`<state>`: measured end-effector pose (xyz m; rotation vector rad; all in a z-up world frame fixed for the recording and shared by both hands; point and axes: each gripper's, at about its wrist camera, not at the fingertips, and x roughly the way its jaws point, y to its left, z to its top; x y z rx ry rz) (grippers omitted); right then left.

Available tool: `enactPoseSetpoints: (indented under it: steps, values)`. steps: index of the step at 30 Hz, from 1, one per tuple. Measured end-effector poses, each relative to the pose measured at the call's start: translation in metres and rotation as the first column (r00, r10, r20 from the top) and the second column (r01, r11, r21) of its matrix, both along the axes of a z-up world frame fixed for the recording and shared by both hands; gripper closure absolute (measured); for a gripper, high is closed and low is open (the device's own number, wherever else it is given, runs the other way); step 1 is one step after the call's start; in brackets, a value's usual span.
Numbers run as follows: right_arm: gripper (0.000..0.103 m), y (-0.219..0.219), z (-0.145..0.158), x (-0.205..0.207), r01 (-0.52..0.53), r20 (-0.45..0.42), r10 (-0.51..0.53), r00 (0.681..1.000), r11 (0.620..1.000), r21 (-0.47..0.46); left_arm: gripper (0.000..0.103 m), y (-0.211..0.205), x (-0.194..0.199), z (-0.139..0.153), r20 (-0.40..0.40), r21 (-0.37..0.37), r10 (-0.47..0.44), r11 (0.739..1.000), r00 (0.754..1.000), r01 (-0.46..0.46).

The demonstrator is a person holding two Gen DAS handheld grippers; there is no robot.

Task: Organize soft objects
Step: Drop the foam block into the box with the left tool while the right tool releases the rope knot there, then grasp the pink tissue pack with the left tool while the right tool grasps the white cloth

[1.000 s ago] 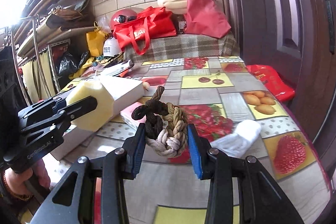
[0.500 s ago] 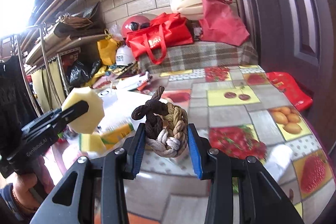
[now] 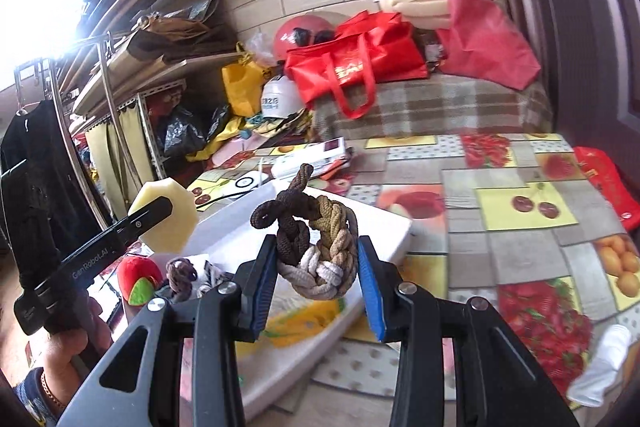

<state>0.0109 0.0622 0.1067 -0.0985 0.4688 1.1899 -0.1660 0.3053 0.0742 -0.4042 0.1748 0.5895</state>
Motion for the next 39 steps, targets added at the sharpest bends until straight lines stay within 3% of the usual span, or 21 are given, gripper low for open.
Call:
enactPoseSetpoints:
  steps: [13, 16, 17, 18, 19, 20, 21, 22, 25, 35, 39]
  values:
    - [0.061, 0.061, -0.015, -0.018, -0.051, -0.038, 0.05, 0.998, 0.998, -0.046, 0.08, 0.007, 0.006, -0.007, -0.03, -0.043, 0.018, 0.999, 0.999, -0.02]
    - [0.044, 0.065, -0.018, -0.02, -0.051, -0.04, 0.049, 0.998, 0.998, -0.049, 0.073, 0.011, 0.005, -0.009, -0.03, -0.066, 0.029, 0.997, 0.999, -0.031]
    - [0.031, 0.065, -0.018, -0.019, -0.051, -0.043, 0.049, 0.998, 0.998, -0.047, 0.066, 0.012, 0.004, -0.009, -0.029, -0.071, 0.035, 0.997, 0.999, -0.037]
    - [0.02, 0.064, -0.019, -0.019, -0.052, -0.042, 0.05, 0.998, 0.998, -0.044, 0.049, 0.012, 0.003, -0.009, -0.031, -0.072, 0.047, 0.996, 0.998, -0.049]
    - [0.02, 0.062, -0.019, -0.019, -0.051, -0.039, 0.049, 0.998, 0.998, -0.039, 0.037, 0.012, 0.002, -0.009, -0.03, -0.07, 0.06, 0.996, 0.998, -0.062]
    - [0.02, 0.06, -0.018, -0.02, -0.045, -0.029, 0.044, 0.999, 0.999, -0.03, 0.015, 0.011, 0.002, -0.008, -0.026, -0.068, 0.065, 0.995, 0.998, -0.067]
    - [0.019, 0.059, -0.017, -0.021, -0.041, -0.021, 0.04, 0.999, 0.999, -0.021, 0.002, 0.01, 0.0, -0.008, -0.02, -0.062, 0.074, 0.995, 0.997, -0.075]
    - [0.018, 0.055, -0.016, -0.022, -0.035, -0.006, 0.035, 0.999, 0.999, -0.012, 0.0, 0.009, -0.001, -0.007, -0.009, -0.053, 0.08, 0.995, 0.997, -0.08]
    - [0.0, 0.048, -0.013, -0.023, -0.029, 0.008, 0.029, 1.0, 1.0, 0.01, 0.0, 0.004, -0.006, -0.004, 0.02, -0.021, 0.089, 0.996, 0.996, -0.089]
    - [0.0, -0.019, 0.011, -0.03, 0.06, 0.1, -0.089, 0.991, 0.963, 0.263, 0.0, -0.004, -0.008, 0.0, 0.011, 0.035, 0.096, 0.995, 0.995, -0.097]
    - [0.0, -0.044, 0.02, -0.017, 0.076, 0.049, -0.098, 0.994, 0.94, 0.332, 0.0, -0.008, -0.009, 0.002, 0.026, 0.044, 0.094, 0.994, 0.995, -0.095]
